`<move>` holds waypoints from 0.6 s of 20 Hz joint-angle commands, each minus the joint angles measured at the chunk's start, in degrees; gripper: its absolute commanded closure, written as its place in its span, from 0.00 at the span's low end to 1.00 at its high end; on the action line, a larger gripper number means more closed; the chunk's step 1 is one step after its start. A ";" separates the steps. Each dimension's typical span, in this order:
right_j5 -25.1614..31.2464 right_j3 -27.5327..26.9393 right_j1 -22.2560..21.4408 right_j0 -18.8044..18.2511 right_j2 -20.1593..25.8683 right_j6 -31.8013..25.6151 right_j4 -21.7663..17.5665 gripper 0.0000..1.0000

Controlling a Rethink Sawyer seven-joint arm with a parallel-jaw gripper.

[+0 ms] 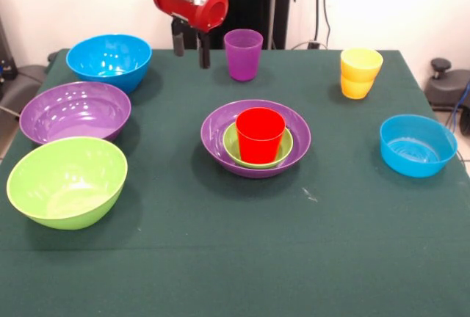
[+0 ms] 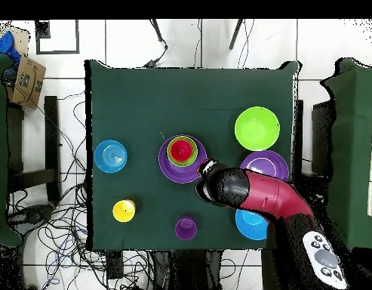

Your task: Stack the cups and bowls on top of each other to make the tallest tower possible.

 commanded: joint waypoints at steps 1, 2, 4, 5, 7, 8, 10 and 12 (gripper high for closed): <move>5.58 -4.70 2.25 -1.66 4.66 -12.05 -7.55 0.00; 5.61 -5.16 2.56 -2.00 4.82 -12.29 -8.16 0.00; 5.49 -6.47 3.19 -2.66 5.23 -13.16 -9.67 0.00; 5.87 -7.18 3.42 -3.17 5.90 -14.27 -10.36 0.00; 7.77 -8.79 3.64 -3.71 6.93 -15.84 -11.28 0.00; 9.00 -9.56 3.62 -3.79 7.22 -16.13 -11.46 0.00; 11.18 -10.56 3.51 -4.02 7.71 -15.96 -11.38 0.00; 11.84 -11.70 3.96 -4.28 8.00 -15.56 -11.67 0.00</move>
